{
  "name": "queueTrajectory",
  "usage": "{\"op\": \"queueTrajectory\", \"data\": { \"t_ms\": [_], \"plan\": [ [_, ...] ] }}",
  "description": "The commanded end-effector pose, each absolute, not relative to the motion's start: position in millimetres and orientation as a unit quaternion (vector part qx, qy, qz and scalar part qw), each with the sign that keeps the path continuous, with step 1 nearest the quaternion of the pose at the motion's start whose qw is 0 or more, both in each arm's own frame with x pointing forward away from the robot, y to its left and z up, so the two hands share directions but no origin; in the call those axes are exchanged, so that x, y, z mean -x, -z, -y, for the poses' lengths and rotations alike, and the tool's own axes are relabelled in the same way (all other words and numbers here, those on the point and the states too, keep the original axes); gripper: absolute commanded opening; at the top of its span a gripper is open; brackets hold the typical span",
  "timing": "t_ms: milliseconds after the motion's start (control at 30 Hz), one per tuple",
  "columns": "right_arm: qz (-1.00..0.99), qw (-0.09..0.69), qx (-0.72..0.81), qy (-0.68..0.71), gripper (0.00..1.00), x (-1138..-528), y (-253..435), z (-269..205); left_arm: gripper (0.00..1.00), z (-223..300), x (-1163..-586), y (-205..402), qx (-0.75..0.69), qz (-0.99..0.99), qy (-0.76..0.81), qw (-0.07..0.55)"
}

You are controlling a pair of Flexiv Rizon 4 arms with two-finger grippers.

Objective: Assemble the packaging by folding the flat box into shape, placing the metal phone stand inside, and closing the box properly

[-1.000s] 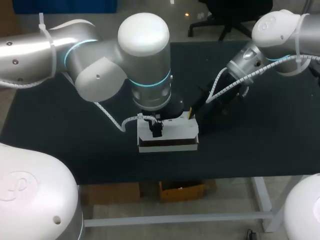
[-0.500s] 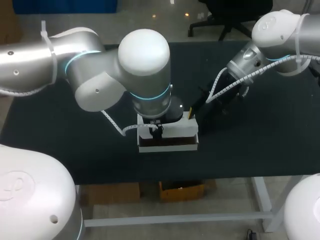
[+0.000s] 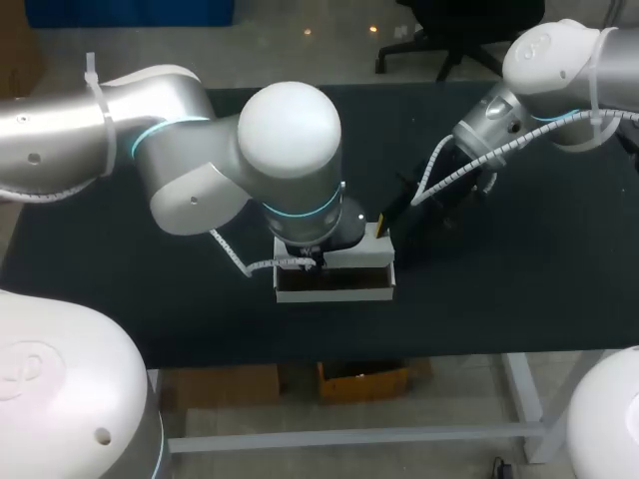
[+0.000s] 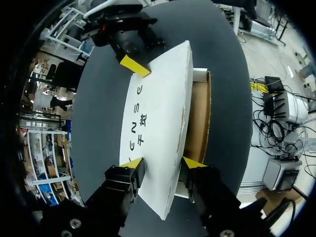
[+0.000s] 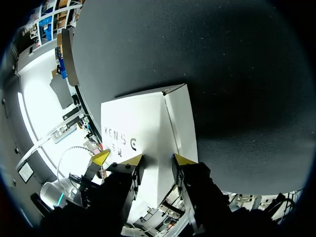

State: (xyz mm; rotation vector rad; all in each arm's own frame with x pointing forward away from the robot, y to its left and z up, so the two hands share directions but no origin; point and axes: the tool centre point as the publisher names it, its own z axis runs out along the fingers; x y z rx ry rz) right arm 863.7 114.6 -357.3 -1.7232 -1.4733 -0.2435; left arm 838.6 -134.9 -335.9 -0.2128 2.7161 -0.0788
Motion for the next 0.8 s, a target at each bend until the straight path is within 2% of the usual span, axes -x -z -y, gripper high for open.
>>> {"op": "queueTrajectory", "data": {
  "t_ms": [33, 800],
  "plan": [
    [0.587, 0.418, 0.686, 0.097, 0.35, -864.0, 357.4, -114.7, 0.47, 136.0, -835.1, 338.2, 0.078, -0.972, 0.024, 0.219],
    [0.587, 0.418, 0.686, 0.097, 0.36, -864.0, 357.4, -114.7, 0.4, 136.2, -831.7, 341.0, 0.077, -0.966, 0.029, 0.246]
  ]
}}
